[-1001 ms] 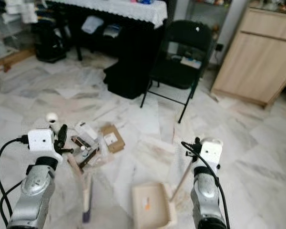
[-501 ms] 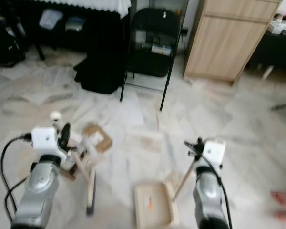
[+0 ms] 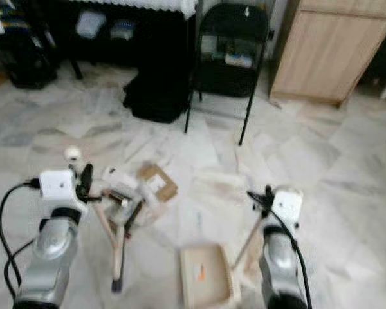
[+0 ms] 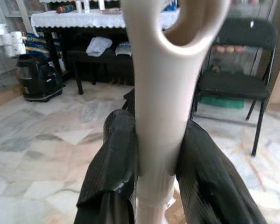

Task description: Sweep floor

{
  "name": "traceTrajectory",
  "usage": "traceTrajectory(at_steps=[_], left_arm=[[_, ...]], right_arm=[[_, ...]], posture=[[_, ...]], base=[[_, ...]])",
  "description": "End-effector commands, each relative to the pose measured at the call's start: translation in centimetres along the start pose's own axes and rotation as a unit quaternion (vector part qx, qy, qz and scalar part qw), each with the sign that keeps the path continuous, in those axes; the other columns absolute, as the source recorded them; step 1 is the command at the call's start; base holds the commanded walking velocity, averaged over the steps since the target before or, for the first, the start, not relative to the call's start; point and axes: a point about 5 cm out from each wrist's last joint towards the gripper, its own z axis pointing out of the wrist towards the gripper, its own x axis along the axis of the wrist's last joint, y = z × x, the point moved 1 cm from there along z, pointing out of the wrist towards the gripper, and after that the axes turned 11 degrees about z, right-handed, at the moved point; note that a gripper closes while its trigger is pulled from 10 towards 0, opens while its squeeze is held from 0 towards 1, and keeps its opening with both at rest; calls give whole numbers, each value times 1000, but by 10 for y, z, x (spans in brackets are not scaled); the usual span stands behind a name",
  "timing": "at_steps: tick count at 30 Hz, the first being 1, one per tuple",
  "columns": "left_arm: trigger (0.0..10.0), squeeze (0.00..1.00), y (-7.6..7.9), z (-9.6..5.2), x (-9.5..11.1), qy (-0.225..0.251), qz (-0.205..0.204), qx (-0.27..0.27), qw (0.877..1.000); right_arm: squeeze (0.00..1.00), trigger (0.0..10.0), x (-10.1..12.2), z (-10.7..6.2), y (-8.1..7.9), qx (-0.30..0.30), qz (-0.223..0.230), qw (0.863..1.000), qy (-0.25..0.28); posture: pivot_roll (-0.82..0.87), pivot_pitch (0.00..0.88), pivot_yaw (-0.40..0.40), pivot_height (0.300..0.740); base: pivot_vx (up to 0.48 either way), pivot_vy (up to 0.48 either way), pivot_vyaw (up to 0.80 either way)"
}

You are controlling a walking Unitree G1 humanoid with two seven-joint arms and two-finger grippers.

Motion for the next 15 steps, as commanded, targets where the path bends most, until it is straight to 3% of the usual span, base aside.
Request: traceTrajectory(at_steps=[1, 15], left_arm=[[10000, 0, -7, 7, 22, 44, -1, 14, 999], [10000, 0, -7, 9, 25, 49, -3, 17, 999]], right_arm=[[0, 10000, 7, 4, -9, 10, 4, 1000, 18], [0, 10000, 6, 3, -10, 9, 7, 1000, 16]], posture=[[64, 41, -34, 740], [64, 38, -32, 740]], base=[[0, 326, 0], [0, 325, 0]])
